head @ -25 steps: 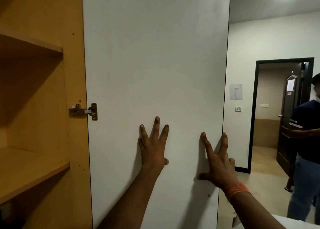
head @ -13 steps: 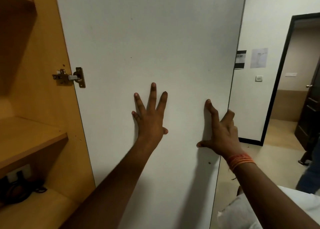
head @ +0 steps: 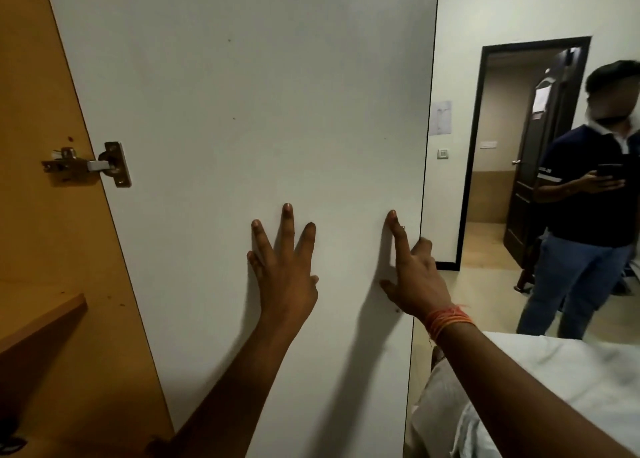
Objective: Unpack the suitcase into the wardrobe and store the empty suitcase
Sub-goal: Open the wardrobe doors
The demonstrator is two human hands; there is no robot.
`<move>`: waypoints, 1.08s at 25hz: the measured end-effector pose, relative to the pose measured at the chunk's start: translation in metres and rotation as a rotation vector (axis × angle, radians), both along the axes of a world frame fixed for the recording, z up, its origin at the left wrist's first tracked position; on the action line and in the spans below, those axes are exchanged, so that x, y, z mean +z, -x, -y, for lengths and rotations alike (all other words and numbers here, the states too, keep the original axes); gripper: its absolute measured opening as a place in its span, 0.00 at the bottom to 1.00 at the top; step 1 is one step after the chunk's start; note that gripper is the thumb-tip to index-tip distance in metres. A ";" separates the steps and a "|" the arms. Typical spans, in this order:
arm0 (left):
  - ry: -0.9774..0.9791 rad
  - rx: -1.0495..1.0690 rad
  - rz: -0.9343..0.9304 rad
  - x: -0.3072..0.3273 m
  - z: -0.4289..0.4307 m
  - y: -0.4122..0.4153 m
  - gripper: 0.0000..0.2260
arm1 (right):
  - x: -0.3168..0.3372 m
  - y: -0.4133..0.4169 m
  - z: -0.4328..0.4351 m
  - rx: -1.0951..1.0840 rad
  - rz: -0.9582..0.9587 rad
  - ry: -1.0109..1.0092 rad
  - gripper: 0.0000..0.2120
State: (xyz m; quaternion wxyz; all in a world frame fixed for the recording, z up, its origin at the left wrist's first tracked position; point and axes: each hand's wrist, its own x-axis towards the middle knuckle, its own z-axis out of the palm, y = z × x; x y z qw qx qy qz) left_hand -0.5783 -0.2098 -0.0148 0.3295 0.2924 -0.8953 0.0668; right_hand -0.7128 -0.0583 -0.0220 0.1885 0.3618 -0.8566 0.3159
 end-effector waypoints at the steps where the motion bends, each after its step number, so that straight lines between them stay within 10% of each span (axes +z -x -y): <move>1: -0.004 -0.004 0.005 -0.008 -0.001 -0.002 0.41 | -0.008 -0.006 0.002 -0.024 0.019 0.023 0.58; 16: -0.073 -0.351 0.056 -0.058 -0.052 -0.013 0.41 | -0.059 -0.083 -0.022 -0.282 -0.012 -0.228 0.52; 27: -0.245 -0.816 0.348 -0.147 -0.236 -0.006 0.34 | -0.159 -0.152 -0.244 -0.745 0.269 -0.365 0.41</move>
